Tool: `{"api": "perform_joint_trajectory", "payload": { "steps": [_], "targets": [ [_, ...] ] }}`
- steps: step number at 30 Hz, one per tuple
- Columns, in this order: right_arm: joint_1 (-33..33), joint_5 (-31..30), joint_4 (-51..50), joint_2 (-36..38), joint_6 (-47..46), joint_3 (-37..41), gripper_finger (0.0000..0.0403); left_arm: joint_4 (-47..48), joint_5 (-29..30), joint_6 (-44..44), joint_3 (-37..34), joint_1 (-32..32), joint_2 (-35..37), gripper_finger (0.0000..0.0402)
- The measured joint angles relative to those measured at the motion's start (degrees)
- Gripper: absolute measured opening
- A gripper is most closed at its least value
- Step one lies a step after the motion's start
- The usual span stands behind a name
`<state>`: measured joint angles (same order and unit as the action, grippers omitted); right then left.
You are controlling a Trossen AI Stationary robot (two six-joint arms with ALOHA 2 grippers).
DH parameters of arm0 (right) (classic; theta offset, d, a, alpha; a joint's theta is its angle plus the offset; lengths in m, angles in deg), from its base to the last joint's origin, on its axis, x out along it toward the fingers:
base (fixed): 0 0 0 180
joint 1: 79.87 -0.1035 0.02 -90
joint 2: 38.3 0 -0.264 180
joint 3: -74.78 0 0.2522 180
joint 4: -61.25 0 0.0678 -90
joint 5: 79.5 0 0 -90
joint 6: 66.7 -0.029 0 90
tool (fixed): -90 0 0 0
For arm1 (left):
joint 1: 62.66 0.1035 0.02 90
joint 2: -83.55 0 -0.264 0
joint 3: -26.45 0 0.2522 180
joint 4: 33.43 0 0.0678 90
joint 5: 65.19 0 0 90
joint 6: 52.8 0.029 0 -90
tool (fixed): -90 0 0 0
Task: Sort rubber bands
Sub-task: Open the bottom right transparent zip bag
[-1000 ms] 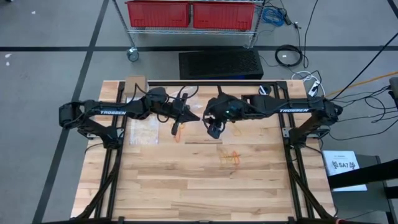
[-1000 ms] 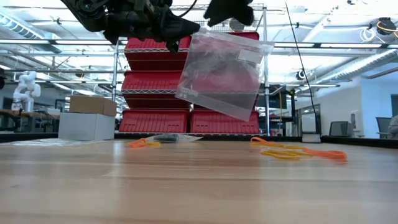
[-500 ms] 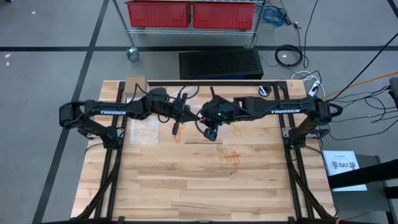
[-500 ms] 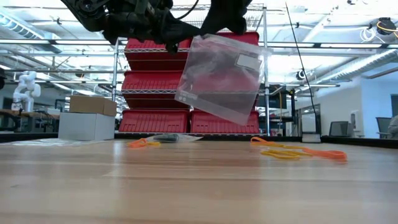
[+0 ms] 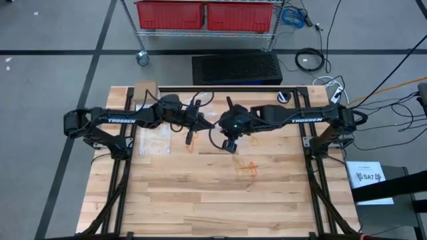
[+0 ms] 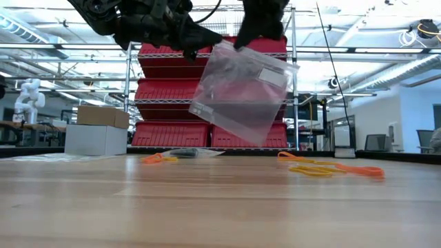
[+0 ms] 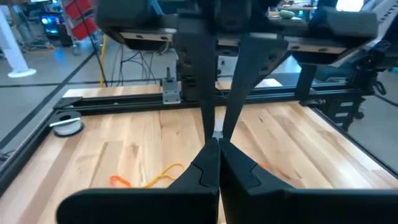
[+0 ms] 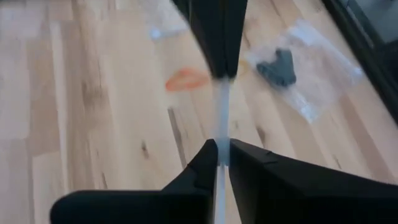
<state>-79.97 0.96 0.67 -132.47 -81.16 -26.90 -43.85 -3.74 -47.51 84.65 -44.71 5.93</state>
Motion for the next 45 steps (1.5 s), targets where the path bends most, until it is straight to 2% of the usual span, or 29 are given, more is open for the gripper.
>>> {"api": "perform_joint_trajectory", "payload": {
  "steps": [10, 21, 24, 30, 39, 42, 45],
  "targets": [
    [-3.0, -0.1, -14.4, 0.0, -5.0, 0.0, 0.0014, -0.3, 2.1, -1.5, 0.0, 0.0, 0.1, 0.0000],
    [-8.6, -1.6, -21.0, 0.0, -10.9, 0.1, 0.0013, -0.4, 2.5, -1.9, 0.0, 0.0, 0.2, 0.0000],
    [-10.2, -5.0, -21.6, 0.0, -13.5, 0.1, 0.0017, 0.0, 2.5, -1.6, 0.0, 0.0, 0.2, 0.0000],
    [-10.8, -7.7, -22.2, 0.0, -14.8, 0.3, 0.0059, 2.8, 3.7, -0.4, 0.0, 0.0, 0.2, 0.0000],
    [-7.2, -8.4, -12.6, 0.0, -7.2, 0.3, 0.0143, 3.7, 4.9, 0.2, 0.0, -0.8, 0.2, 0.0000],
    [-6.5, -12.3, -10.4, 0.0, -3.2, 0.3, 0.0139, 3.8, 4.9, 0.0, 0.0, -0.8, 0.2, 0.0000],
    [-6.2, -16.5, -8.9, 0.1, -0.3, 0.3, 0.0103, 4.0, 4.9, 0.0, 0.0, -0.9, 0.2, 0.0000]
  ]
}}
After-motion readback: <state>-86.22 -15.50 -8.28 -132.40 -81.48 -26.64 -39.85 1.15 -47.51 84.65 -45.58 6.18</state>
